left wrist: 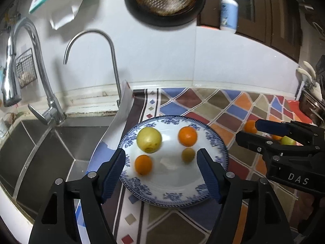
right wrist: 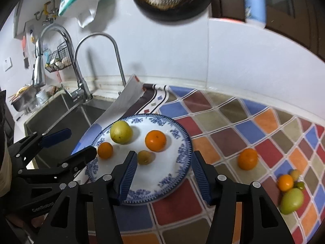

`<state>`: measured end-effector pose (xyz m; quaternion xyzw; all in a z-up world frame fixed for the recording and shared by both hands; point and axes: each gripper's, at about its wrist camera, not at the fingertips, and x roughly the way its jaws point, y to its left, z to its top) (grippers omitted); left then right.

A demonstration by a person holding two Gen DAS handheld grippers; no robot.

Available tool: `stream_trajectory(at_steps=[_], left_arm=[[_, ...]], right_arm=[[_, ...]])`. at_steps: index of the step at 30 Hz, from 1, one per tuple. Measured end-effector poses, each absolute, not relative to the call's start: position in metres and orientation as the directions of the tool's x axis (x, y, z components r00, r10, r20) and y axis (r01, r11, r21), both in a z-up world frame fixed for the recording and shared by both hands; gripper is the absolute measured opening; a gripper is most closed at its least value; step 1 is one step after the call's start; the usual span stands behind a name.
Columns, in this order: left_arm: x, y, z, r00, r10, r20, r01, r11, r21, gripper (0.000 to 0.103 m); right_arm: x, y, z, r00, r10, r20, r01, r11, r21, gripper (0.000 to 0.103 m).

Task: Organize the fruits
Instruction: 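Withdraw both grippers from the plate toward the remaining fruits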

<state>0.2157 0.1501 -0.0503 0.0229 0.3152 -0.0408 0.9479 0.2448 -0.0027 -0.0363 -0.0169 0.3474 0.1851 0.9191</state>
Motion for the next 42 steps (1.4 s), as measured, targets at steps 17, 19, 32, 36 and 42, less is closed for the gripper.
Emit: stream_trajectory(at_steps=[17, 19, 32, 36, 42], left_arm=[[0.17, 0.097, -0.018, 0.847, -0.121, -0.517, 0.15, 0.989, 0.014, 0.092], [0.167, 0.088, -0.017, 0.848, -0.13, -0.514, 0.162, 0.987, 0.017, 0.092], [0.155, 0.025, -0.023, 0.817, -0.196, -0.542, 0.259, 0.965, 0.042, 0.094], [0.154, 0.007, -0.031, 0.797, -0.208, -0.567, 0.288, 0.956, 0.054, 0.094], [0.153, -0.017, -0.047, 0.764, -0.208, -0.611, 0.319, 0.945, 0.078, 0.094]], right_arm=[[0.181, -0.067, -0.006, 0.781, 0.246, -0.574, -0.245, 0.966, 0.081, 0.059], [0.175, -0.077, -0.005, 0.79, 0.23, -0.568, -0.229, 0.971, 0.074, 0.059], [0.148, -0.137, -0.008, 0.797, 0.153, -0.584, -0.143, 0.988, 0.063, 0.059], [0.145, -0.156, -0.017, 0.783, 0.135, -0.607, -0.121, 0.991, 0.065, 0.059], [0.142, -0.18, -0.038, 0.749, 0.125, -0.651, -0.096, 0.992, 0.08, 0.059]])
